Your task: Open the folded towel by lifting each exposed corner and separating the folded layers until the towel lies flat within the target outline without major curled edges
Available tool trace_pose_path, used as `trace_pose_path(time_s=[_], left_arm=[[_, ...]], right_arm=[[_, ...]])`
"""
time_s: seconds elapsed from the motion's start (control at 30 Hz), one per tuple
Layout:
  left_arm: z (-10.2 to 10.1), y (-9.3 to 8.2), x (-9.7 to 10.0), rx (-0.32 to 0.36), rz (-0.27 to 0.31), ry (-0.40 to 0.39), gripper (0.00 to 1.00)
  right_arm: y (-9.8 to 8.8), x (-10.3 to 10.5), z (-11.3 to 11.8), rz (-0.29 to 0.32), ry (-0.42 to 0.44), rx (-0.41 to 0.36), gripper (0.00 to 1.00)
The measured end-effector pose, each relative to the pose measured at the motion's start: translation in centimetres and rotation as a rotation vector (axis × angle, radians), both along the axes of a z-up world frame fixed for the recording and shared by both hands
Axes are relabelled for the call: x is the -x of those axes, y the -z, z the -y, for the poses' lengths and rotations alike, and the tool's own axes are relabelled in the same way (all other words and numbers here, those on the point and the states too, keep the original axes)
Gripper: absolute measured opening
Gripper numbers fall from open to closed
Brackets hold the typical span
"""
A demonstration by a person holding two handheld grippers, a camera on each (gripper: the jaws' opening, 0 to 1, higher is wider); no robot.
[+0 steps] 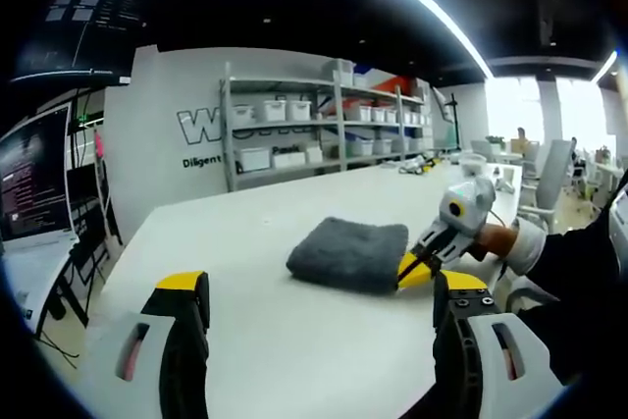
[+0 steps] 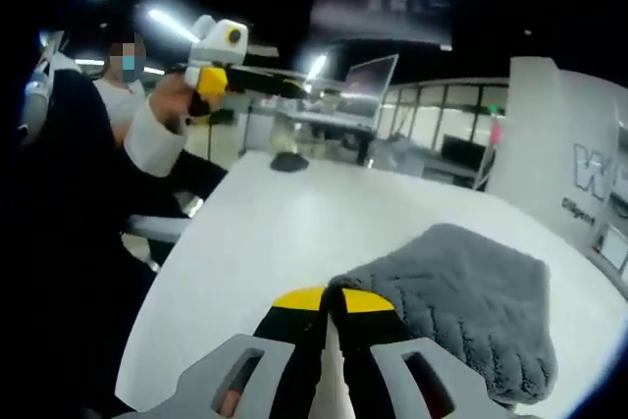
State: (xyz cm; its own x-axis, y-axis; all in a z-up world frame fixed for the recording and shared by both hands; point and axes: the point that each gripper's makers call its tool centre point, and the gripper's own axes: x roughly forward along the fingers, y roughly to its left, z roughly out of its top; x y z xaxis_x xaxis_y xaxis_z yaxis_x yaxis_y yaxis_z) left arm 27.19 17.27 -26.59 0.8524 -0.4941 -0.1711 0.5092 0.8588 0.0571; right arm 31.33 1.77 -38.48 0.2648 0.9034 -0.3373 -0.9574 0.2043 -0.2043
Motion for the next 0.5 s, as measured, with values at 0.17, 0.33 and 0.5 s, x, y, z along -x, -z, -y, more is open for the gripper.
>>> trace_pose_path(time_s=[0.17,0.33,0.5], left_arm=[[-0.1,0.0,-0.1,0.009,-0.001,0.001,0.93],[0.1,0.1,-0.2,0.011,-0.002,0.004,0.93],[0.6,0.2,-0.4,0.035,-0.009,0.016,0.93]], right_arm=[[0.6,0.1,0.4,0.086,-0.030,0.054,0.05],[0.5,-0.3,0.9,0.123,-0.025,0.067,0.07],[0.1,-0.4,1.4,0.154,-0.023,0.066,0.07]])
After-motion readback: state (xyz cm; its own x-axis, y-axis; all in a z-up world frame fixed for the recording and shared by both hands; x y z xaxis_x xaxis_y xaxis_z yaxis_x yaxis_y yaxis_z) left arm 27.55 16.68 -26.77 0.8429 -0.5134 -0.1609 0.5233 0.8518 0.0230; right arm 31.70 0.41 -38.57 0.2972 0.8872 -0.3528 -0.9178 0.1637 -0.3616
